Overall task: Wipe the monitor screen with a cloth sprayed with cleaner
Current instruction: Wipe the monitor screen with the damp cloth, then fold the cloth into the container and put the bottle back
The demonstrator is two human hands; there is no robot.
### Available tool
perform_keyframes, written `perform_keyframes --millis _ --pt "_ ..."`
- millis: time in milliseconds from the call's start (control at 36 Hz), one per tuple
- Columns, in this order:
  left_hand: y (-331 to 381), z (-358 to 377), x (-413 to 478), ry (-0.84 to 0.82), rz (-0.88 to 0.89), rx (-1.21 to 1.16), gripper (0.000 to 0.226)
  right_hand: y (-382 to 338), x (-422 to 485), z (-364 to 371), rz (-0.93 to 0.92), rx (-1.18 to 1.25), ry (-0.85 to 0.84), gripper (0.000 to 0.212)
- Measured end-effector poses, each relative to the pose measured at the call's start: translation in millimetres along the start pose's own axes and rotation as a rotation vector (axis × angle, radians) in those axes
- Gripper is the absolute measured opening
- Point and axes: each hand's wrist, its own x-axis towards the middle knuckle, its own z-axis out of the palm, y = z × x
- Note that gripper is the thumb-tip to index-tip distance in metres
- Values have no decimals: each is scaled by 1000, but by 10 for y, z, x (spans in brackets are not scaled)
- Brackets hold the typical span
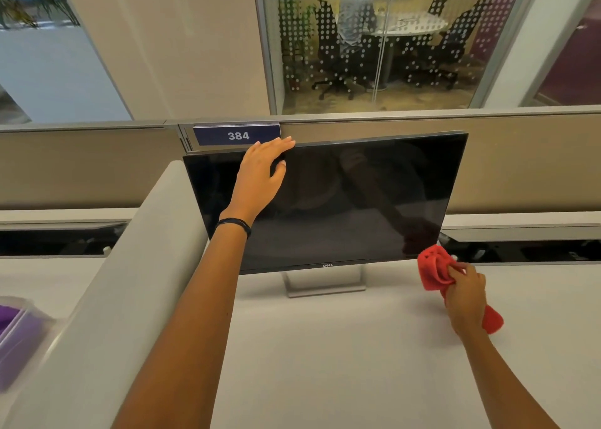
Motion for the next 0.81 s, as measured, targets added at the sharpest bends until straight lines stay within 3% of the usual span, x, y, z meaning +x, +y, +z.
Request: perform_keyframes --millis 167,389,583,722,806 --pt "30 1 -4 -29 -20 11 42 -15 -79 -87 125 216 48 28" --pt "123 20 -93 -67 -85 -32 44 -420 -424 -162 21 367 29 17" --pt "362 182 -440 -81 -111 -169 47 -550 -1096 -220 73 587 -159 19" --pt "685 326 -897 -244 -282 -305 39 -571 -1444 -305 103 654 -237 18" --pt "899 407 -1189 -531 -394 -290 22 -591 -1584 -404 96 690 -237 16"
